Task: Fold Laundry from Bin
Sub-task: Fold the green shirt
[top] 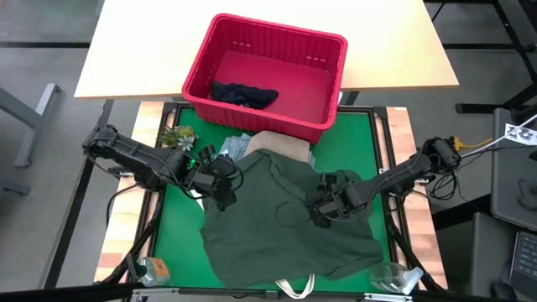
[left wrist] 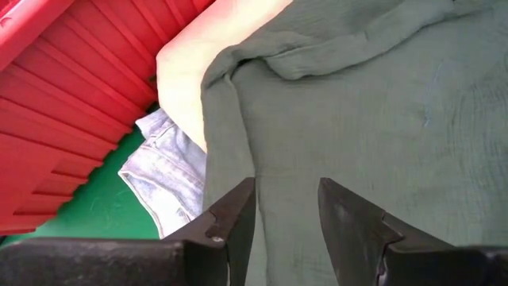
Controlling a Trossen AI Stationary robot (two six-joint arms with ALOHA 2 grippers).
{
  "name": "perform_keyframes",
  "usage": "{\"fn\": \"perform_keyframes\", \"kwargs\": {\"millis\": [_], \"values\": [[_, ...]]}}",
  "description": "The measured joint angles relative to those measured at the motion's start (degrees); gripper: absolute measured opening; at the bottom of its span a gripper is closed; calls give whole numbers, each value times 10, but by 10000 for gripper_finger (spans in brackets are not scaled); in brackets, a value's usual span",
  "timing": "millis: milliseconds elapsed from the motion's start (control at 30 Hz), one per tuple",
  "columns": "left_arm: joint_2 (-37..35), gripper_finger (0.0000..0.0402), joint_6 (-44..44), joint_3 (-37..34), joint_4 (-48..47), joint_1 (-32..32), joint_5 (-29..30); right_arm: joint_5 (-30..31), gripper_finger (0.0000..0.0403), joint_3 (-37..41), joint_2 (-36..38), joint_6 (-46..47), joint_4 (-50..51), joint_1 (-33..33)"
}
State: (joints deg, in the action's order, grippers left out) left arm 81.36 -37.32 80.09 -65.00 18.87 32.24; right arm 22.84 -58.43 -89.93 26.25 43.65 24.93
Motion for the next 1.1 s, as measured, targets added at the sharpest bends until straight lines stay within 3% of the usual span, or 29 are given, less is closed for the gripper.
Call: {"fn": "perform_keyframes", "kwargs": {"millis": [133, 300, 500, 633, 1100], "values": [[0, 132, 0, 0, 0, 0, 0, -1, 102, 0, 0, -11, -2, -9], [0, 132, -33, -3, 1, 0, 0, 3, 14, 0, 0, -13, -2, -11], [0, 132, -73, -59, 0, 0, -48, 12, 26, 0, 32, -13, 26, -11], [0, 132, -93, -105, 6, 0, -48, 31, 7, 0, 65, -12, 40, -11], [0, 132, -103, -255, 110, -1, -67, 42, 9, 0, 124, -25, 46, -65]]}}
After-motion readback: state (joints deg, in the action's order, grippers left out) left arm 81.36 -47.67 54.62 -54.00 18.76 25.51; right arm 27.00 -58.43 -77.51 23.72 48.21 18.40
